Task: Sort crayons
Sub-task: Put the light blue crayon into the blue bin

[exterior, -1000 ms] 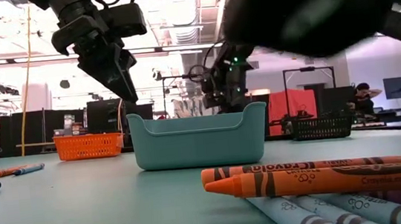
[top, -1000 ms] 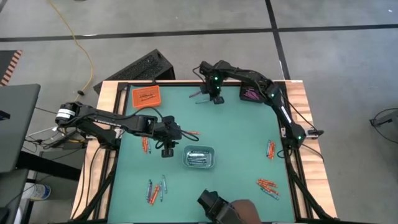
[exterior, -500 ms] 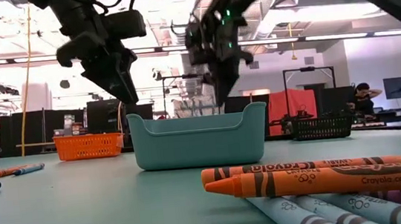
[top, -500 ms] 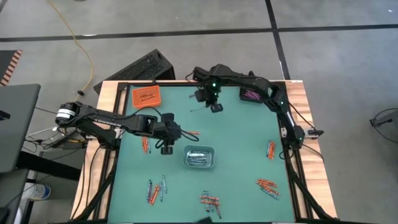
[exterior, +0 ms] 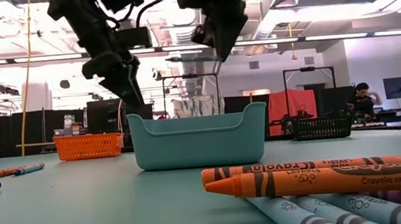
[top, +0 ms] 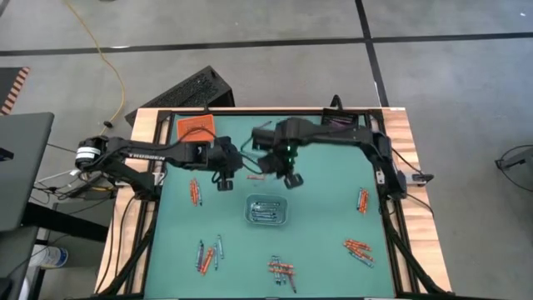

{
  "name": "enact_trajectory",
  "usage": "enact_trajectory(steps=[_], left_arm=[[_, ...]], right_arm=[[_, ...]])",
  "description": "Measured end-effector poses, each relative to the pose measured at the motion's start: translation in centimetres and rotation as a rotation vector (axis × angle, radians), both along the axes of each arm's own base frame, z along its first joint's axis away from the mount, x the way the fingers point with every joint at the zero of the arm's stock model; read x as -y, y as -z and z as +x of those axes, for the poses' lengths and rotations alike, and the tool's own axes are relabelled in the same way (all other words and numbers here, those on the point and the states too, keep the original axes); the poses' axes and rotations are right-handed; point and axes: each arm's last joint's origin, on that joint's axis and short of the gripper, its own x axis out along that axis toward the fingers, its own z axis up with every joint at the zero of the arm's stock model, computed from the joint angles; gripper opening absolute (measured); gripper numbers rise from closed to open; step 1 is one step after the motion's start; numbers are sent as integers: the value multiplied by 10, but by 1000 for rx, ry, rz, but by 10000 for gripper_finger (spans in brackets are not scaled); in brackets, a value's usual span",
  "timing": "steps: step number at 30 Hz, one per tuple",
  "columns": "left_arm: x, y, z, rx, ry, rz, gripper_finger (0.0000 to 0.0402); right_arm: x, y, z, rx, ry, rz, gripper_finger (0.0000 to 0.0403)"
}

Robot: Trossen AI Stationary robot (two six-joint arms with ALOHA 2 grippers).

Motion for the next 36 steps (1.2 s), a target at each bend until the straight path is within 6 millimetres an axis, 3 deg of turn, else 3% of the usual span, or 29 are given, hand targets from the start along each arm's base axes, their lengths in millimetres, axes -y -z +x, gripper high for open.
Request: enact_trajectory(steps=[10,17,23,36], left_arm=[[-42,-2,-7,10,-58,42,132],[-75,-4,-17,61,-59,-28,132],[-92,-4,-27,72,-65,-59,132],[-96,-2,-31,74,-89,-116,132]], right_arm=[[-88,9,-4,-92,24,-75,0],[-135,20,-7,-48,75,-158,0],[-144,32,-9,-15,188,-314,0],[-142,62,1,61,397,-277,0]])
